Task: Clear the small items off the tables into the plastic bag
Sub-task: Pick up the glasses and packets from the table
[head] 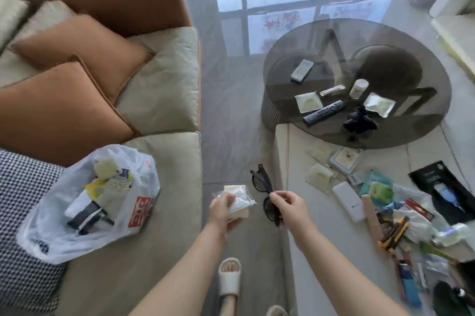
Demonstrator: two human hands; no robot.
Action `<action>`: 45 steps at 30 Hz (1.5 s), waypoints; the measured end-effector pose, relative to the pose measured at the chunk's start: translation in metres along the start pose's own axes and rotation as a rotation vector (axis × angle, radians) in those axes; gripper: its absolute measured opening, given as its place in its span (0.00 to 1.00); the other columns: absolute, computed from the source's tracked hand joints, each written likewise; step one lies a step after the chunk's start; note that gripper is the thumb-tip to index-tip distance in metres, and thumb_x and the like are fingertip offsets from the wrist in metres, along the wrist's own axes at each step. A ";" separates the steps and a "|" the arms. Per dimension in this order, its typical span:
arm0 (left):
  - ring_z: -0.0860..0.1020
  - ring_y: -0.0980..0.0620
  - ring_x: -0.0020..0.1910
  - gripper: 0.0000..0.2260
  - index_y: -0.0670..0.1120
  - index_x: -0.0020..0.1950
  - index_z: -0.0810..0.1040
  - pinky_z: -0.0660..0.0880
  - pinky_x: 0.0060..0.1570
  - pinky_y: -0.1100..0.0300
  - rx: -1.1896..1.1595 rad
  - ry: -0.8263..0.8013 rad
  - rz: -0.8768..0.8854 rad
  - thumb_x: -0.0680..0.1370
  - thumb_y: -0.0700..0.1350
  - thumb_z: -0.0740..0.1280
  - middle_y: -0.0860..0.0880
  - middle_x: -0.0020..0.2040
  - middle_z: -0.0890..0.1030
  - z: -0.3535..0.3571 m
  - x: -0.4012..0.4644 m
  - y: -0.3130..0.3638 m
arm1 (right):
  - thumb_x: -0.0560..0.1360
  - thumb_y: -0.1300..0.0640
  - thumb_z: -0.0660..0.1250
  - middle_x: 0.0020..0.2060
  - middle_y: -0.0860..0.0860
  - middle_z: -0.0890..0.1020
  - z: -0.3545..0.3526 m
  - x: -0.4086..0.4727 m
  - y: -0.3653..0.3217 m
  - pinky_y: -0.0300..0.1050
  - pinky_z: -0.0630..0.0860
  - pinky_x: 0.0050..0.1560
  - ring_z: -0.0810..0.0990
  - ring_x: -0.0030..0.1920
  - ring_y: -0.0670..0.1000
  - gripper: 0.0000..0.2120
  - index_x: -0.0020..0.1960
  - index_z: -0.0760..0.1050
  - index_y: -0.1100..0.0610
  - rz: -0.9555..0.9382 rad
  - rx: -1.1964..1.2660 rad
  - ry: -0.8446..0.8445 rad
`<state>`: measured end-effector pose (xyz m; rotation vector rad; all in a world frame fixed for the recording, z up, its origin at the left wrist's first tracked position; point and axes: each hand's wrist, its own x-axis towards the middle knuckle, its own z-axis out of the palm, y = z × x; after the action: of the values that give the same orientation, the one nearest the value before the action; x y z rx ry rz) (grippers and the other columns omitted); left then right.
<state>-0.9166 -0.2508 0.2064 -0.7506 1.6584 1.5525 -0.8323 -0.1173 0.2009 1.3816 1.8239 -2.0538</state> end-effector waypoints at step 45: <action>0.79 0.51 0.47 0.17 0.49 0.63 0.72 0.73 0.44 0.60 0.389 0.265 0.251 0.74 0.45 0.67 0.50 0.45 0.80 -0.274 0.107 0.142 | 0.77 0.57 0.60 0.62 0.50 0.75 0.334 0.035 -0.087 0.41 0.70 0.53 0.74 0.61 0.51 0.18 0.66 0.70 0.53 -0.265 -0.944 -0.256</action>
<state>-1.1256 -0.5013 0.1987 -0.5731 2.2402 1.2688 -1.0908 -0.3489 0.2095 0.6101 2.4142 -1.0366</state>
